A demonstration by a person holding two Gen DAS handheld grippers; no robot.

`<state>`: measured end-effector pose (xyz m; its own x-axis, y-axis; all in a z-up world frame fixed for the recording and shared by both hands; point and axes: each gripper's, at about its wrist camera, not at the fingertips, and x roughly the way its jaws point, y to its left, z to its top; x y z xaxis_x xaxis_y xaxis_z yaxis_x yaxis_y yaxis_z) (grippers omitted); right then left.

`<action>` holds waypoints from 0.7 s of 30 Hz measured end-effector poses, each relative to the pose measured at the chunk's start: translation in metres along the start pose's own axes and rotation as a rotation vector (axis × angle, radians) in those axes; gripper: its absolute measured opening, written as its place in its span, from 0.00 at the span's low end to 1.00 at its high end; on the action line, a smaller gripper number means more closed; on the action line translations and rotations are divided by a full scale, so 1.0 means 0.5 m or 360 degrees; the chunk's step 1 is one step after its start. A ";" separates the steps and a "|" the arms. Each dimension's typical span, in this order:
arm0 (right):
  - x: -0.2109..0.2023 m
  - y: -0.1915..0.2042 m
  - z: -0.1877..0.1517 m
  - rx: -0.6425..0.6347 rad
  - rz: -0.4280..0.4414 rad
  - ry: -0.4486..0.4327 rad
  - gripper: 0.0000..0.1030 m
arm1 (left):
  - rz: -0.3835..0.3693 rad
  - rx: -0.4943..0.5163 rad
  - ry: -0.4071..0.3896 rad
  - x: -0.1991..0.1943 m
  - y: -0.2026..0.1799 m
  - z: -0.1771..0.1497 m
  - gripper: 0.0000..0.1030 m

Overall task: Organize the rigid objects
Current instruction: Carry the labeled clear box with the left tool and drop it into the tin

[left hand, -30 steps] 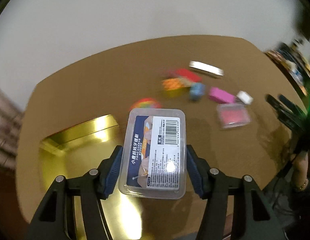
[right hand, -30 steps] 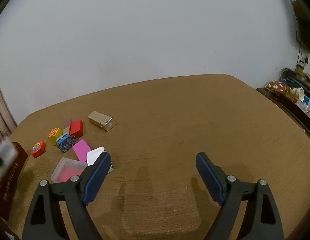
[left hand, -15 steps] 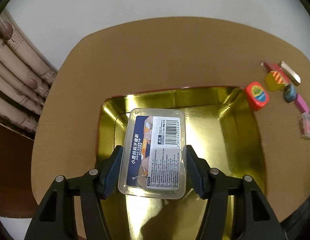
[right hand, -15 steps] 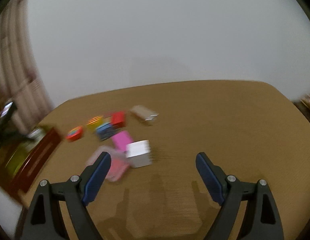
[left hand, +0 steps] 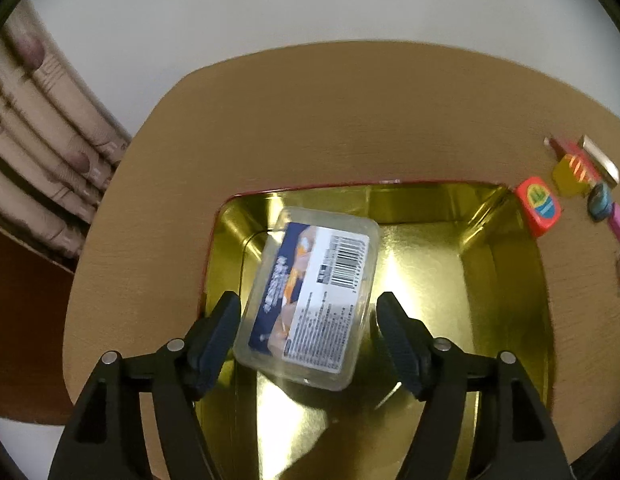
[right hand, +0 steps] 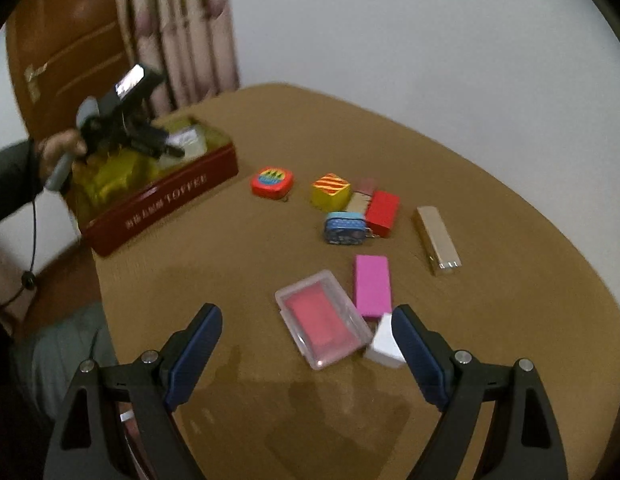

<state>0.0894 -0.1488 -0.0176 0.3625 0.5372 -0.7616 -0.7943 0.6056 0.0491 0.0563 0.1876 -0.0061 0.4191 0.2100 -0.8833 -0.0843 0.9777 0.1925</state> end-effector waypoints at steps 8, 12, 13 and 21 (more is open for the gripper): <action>0.061 0.018 0.048 -0.0186 0.0153 0.0213 0.86 | -0.0146 -0.0301 -0.0234 -0.152 0.023 -0.055 0.76; 0.090 0.011 0.057 -0.0240 0.0172 0.0314 0.86 | -0.0248 -0.0283 -0.0343 -0.236 -0.024 -0.119 0.82; 0.097 0.009 0.058 -0.0243 0.0179 0.0337 0.86 | -0.0261 -0.0266 -0.0362 -0.247 -0.037 -0.132 0.82; 0.140 -0.001 0.041 -0.0247 0.0251 0.0508 0.86 | -0.0465 -0.0242 -0.0296 -0.273 -0.116 -0.211 0.82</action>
<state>0.1253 -0.0996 -0.0575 0.0794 0.3923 -0.9164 -0.9013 0.4210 0.1021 -0.0914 0.1032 0.0580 0.6011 -0.0687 -0.7962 -0.0646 0.9889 -0.1341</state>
